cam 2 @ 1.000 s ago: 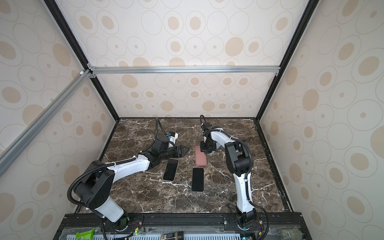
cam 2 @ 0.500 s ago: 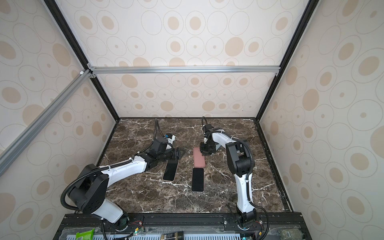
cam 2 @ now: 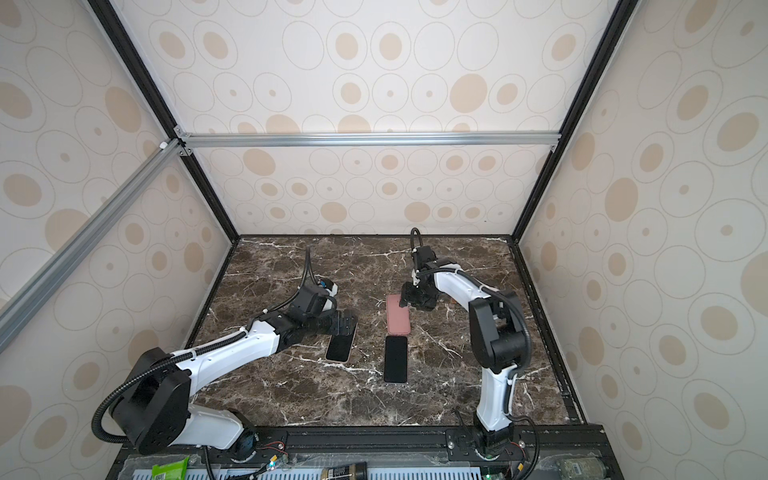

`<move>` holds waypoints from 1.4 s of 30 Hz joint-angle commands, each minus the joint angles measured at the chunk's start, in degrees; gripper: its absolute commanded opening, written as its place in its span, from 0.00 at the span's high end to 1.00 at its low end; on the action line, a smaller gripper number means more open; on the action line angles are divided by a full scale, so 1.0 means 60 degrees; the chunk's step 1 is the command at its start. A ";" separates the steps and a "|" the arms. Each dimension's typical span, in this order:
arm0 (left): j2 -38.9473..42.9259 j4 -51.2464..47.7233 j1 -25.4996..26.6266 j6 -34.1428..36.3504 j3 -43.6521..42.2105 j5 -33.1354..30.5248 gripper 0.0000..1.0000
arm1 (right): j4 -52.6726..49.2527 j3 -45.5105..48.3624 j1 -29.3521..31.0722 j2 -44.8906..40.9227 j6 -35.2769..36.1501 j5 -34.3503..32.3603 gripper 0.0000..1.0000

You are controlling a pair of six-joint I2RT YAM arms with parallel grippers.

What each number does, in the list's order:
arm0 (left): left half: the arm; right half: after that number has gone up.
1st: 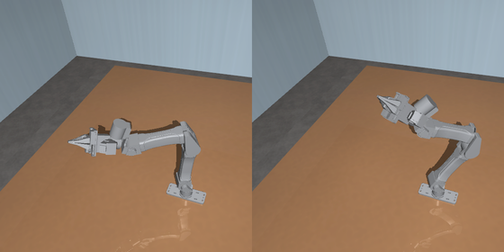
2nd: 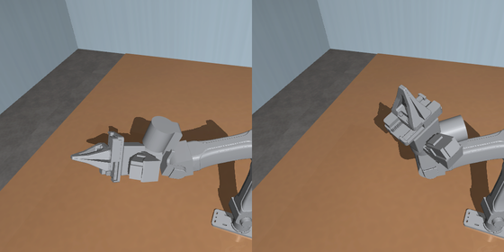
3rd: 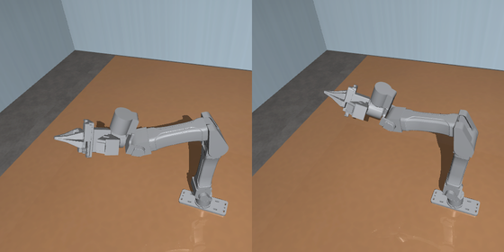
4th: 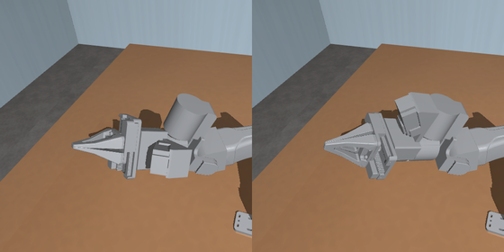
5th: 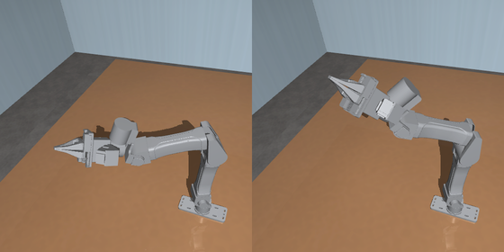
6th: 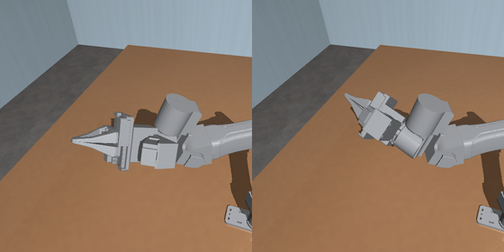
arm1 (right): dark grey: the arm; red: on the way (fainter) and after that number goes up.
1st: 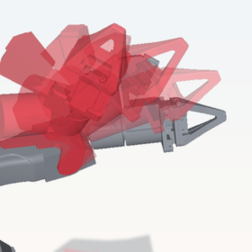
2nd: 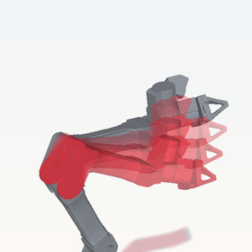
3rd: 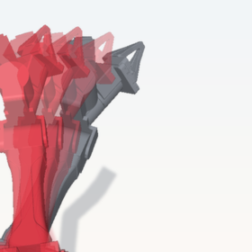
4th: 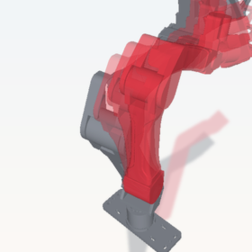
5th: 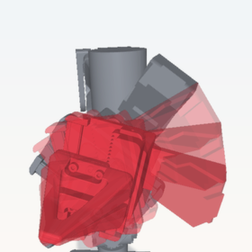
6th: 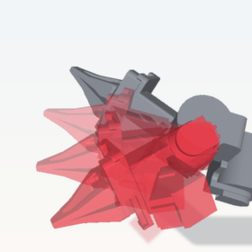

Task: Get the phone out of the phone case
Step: 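Grasp the other pink-cased phone with the left gripper while the right moves over, then lift the pink-cased phone with the left gripper while the right pinches its case edge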

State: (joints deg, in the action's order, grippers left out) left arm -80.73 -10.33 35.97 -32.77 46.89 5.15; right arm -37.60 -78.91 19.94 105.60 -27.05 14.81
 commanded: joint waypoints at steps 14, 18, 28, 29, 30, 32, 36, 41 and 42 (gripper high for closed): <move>-0.0608 -0.2004 0.1223 -0.0523 -0.0081 -0.1414 0.01 | 0.2497 0.3577 0.2513 -0.4372 -0.1321 -0.1250 0.27; -0.0985 -0.1988 0.1249 -0.0540 0.0001 -0.1385 0.01 | 0.2450 0.3718 0.2867 -0.4548 -0.1341 -0.1454 0.27; -0.1641 -0.2040 0.1264 -0.0471 0.0309 -0.1528 0.06 | 0.2422 0.3879 0.2915 -0.4647 -0.1368 -0.1629 0.28; -0.1730 -0.2083 0.1280 -0.0459 0.0369 -0.1578 0.07 | 0.2426 0.3892 0.2912 -0.4662 -0.1375 -0.1654 0.28; -0.1809 -0.2126 0.1271 -0.0456 0.0407 -0.1608 0.07 | 0.2430 0.3904 0.2912 -0.4676 -0.1373 -0.1666 0.28; -0.1951 -0.2196 0.1289 -0.0454 0.0490 -0.1668 0.07 | 0.2453 0.3968 0.2912 -0.4702 -0.1376 -0.1713 0.28; -0.2196 -0.2319 0.1315 -0.0481 0.0718 -0.1718 0.08 | 0.2433 0.3968 0.2907 -0.4637 -0.1382 -0.1750 0.28; -0.2546 -0.2593 0.1390 -0.0567 0.0959 -0.1888 0.10 | 0.2448 0.3958 0.2905 -0.4647 -0.1419 -0.1775 0.28; -0.2594 -0.2650 0.1418 -0.0589 0.1006 -0.1919 0.10 | 0.2458 0.3970 0.2910 -0.4665 -0.1432 -0.1804 0.28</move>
State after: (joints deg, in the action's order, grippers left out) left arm -94.98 -23.00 43.88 -34.98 51.13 -4.97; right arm -23.07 -55.66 37.19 78.87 -34.72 5.13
